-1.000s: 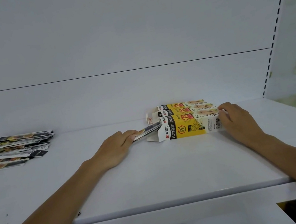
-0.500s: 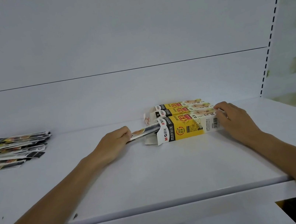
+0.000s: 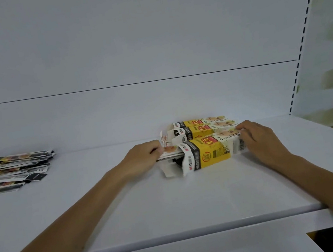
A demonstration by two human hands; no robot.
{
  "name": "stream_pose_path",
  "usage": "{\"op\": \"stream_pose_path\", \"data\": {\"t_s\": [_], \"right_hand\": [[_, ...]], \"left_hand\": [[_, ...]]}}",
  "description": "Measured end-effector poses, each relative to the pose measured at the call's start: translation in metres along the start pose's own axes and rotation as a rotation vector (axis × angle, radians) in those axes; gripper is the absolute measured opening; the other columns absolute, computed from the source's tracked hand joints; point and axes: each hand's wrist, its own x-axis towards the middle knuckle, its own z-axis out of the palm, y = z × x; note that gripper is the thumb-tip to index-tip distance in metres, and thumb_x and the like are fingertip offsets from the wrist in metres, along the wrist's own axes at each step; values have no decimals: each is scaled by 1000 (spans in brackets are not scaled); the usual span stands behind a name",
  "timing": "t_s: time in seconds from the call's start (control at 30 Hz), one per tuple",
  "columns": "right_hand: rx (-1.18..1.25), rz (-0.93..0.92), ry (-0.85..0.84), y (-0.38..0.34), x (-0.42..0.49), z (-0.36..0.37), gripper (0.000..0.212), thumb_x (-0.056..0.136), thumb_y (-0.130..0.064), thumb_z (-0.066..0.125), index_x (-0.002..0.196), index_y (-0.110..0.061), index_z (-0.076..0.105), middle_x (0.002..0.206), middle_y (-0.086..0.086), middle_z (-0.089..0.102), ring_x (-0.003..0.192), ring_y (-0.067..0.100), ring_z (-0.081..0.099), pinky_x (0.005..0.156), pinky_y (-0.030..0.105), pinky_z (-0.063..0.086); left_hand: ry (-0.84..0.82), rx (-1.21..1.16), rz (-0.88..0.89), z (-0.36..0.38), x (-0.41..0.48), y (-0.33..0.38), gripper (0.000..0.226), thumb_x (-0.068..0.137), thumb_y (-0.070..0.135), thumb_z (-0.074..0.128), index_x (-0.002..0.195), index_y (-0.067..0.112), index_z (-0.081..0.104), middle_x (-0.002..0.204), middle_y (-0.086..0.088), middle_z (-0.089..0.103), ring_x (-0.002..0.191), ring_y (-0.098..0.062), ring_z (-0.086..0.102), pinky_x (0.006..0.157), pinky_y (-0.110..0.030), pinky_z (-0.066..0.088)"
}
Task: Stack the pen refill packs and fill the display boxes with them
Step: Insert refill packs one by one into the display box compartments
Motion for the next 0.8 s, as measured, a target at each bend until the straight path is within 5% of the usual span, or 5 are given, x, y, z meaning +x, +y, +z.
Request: {"op": "stream_pose_path", "data": {"t_s": [0.3,0.5,0.63,0.73,0.8], "right_hand": [[36,15,-15,0,0,5,14,94,-24,41,96,-13,51,94,7,53,86,19,46,69,30,33],[-17,-95,-12,-8,-4,3,14,94,-12,42,94,-2,53,80,-1,47,86,24,45,66,33,33],[-53,-105,-23,-8,-6,2,18,94,-17,40,92,-3,51,84,4,51,82,21,42,64,29,32],[-124,-154,-17,-9,-7,2,16,94,-10,44,88,2,53,90,14,53,83,30,44,67,41,43],[-74,-99,-26,-10,-7,0,16,95,-19,43,91,-6,50,91,9,51,81,25,46,67,36,41]], "left_hand": [[28,-4,-91,10,5,8,32,99,26,36,67,23,39,69,7,44,67,-10,40,54,-23,25],[19,16,-33,13,7,20,33,99,23,37,66,21,37,73,7,48,77,-17,43,55,-21,27],[74,29,-43,20,6,27,23,99,20,33,82,11,47,121,-12,58,81,-20,44,63,-29,28],[90,-1,-34,25,8,26,29,99,21,33,112,1,49,106,-14,61,83,-22,49,65,-28,31],[97,-52,-19,26,9,25,22,98,20,36,100,3,51,97,-12,60,85,-24,52,63,-29,33]]}}
